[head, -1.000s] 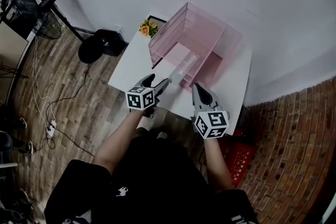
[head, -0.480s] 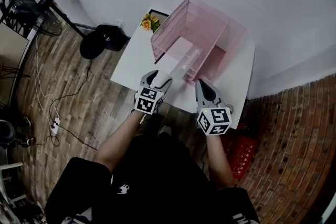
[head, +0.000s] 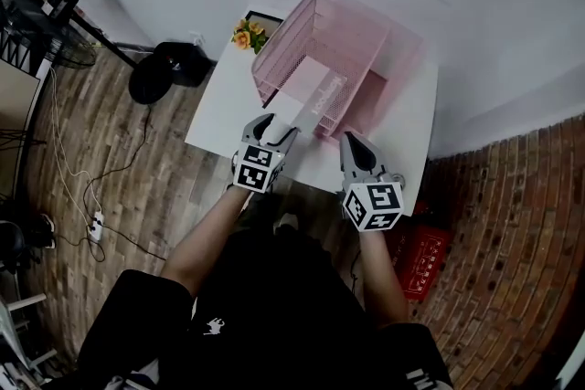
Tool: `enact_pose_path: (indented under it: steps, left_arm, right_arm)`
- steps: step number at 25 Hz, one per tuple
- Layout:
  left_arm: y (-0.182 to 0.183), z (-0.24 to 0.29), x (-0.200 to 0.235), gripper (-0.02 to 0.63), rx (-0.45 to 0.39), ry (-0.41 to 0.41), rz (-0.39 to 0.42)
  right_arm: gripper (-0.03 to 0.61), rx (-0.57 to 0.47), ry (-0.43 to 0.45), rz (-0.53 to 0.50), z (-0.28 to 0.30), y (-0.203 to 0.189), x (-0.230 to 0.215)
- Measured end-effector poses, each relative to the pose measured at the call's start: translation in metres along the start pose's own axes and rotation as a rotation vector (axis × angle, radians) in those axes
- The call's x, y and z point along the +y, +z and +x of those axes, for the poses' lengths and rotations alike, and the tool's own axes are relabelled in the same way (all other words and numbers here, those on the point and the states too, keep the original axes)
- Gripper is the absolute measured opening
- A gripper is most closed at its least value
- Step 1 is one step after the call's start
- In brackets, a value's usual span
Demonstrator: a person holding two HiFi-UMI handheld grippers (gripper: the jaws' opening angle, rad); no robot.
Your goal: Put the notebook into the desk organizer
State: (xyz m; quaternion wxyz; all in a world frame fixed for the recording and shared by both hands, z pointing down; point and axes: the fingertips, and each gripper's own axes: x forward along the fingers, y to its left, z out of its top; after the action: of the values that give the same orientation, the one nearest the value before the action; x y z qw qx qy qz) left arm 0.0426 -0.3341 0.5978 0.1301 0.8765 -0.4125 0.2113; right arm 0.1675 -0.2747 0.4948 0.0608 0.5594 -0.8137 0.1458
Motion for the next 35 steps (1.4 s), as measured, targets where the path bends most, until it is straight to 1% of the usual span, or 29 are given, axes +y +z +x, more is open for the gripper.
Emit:
enact_pose_path:
  steps: [9,24,35]
  left_arm:
    - [0.006,0.013,0.0,0.261,0.0,-0.003,0.023]
    - [0.025,0.035,-0.001,0.259,-0.021,0.003,0.025]
    - [0.03,0.048,0.003,0.259,-0.002,0.01,0.025]
  right_arm:
    - [0.002,0.0,-0.027,0.01,0.003,-0.001,-0.01]
    - [0.002,-0.007,-0.074,0.025,0.001,0.0,-0.027]
    - [0.002,-0.009,-0.1,0.036,-0.005,0.001,-0.038]
